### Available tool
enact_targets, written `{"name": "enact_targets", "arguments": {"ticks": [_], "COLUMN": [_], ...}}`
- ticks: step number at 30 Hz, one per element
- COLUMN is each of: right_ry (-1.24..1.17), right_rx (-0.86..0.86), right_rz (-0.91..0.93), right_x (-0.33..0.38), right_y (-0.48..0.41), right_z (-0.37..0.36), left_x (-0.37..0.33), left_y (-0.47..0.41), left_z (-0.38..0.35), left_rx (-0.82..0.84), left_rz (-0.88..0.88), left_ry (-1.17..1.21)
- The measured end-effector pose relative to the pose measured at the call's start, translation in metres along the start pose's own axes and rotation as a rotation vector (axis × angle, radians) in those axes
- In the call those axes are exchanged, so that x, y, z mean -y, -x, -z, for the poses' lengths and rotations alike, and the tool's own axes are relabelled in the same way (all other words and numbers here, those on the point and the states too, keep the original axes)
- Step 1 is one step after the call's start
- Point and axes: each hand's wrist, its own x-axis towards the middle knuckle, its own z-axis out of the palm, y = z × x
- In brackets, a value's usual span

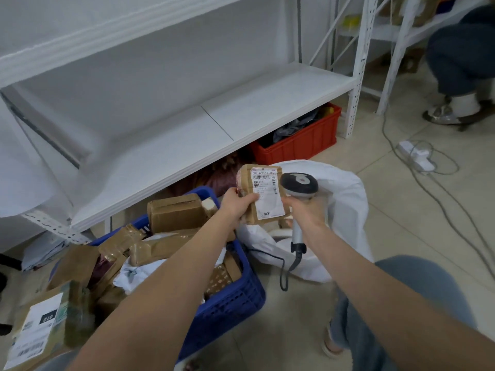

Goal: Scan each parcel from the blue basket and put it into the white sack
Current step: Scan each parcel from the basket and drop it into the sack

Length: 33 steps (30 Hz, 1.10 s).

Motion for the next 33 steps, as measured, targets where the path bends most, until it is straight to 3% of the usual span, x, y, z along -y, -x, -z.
{"name": "enact_targets", "arguments": {"ticks": [10, 17, 20, 26, 33], "right_ry": [0.034, 0.204, 0.258, 0.228, 0.236], "right_rx": [-0.176, -0.360, -0.302, -0.141, -0.089], "right_rz": [-0.192, -0.116, -0.137, -0.175, -0.193], "right_x": [-0.060, -0.096, -0.124, -0.118, -0.111], "right_y": [-0.146, -0.209, -0.237, -0.240, -0.238], "right_z": [0.055, 0.064, 0.053, 0.014, 0.012], "left_x": [0.034, 0.063, 0.079, 0.106, 0.097], "left_y": [-0.111, -0.174, -0.194, -0.227, -0.208], "left_z": [-0.163, -0.236, -0.236, -0.196, -0.177], "left_rx": [0.214, 0.296, 0.265, 0.024, 0.167], "left_rz": [0.061, 0.062, 0.083, 0.069, -0.054], "left_ry": [-0.210, -0.454, -0.493, -0.577, -0.673]}}
